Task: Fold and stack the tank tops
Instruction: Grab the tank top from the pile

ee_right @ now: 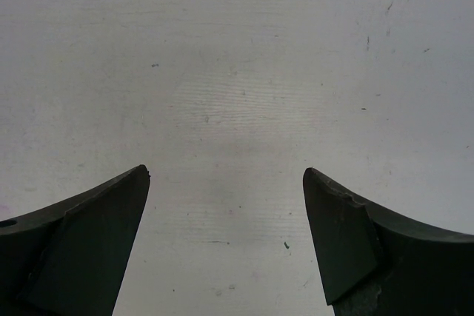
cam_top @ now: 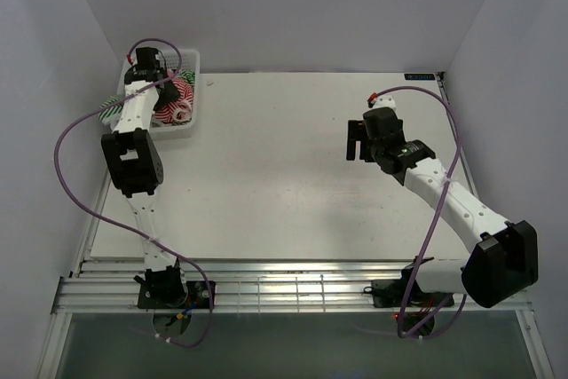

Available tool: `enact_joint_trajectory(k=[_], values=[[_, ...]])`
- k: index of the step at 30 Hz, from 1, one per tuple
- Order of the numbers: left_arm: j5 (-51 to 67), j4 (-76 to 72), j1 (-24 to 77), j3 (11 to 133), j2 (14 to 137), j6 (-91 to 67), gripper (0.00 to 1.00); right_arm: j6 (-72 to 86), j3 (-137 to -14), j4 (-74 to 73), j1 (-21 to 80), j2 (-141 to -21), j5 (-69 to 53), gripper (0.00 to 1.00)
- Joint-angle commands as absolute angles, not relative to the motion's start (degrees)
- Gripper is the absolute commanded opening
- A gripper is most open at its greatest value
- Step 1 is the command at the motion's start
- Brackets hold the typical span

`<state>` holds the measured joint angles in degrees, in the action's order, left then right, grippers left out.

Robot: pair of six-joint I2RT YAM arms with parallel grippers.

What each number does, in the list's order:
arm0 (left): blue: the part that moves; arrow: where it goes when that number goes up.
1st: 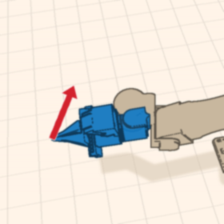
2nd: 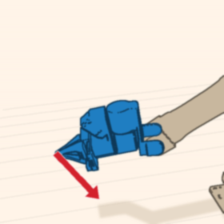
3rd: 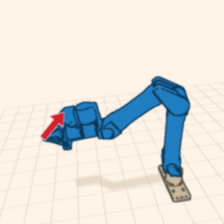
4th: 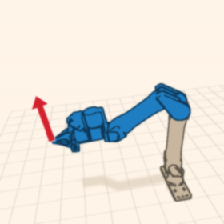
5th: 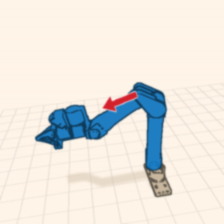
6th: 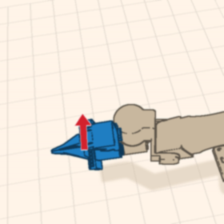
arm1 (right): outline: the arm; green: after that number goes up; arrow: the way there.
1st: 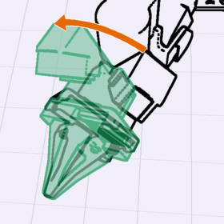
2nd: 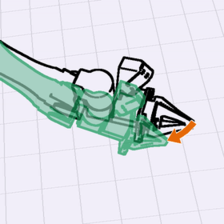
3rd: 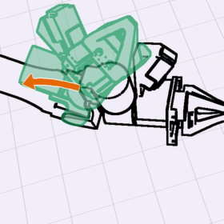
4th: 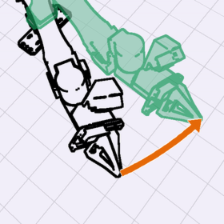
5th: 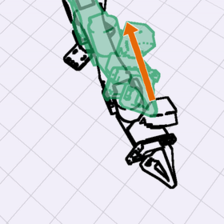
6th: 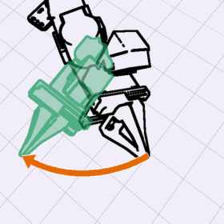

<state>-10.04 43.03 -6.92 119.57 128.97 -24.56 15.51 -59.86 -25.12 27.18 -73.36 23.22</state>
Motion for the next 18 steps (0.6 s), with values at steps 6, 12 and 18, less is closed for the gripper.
enact_joint_trajectory(k=[6, 12, 18], values=[[-7.11, 42.19, -6.86, 124.19, 127.54, -22.77, 0.00, 14.41, -63.19, -23.20, 26.37, -74.71, 19.87, 0.90], [-8.09, 38.77, -6.86, 130.16, 119.20, -21.98, 0.00, 13.80, -63.02, -22.85, 26.19, -73.22, 18.29, 0.90], [9.90, 29.98, -6.68, 127.45, 107.86, -23.81, 0.00, 14.41, -60.56, -21.97, 26.19, -69.26, 16.79, 0.90]])
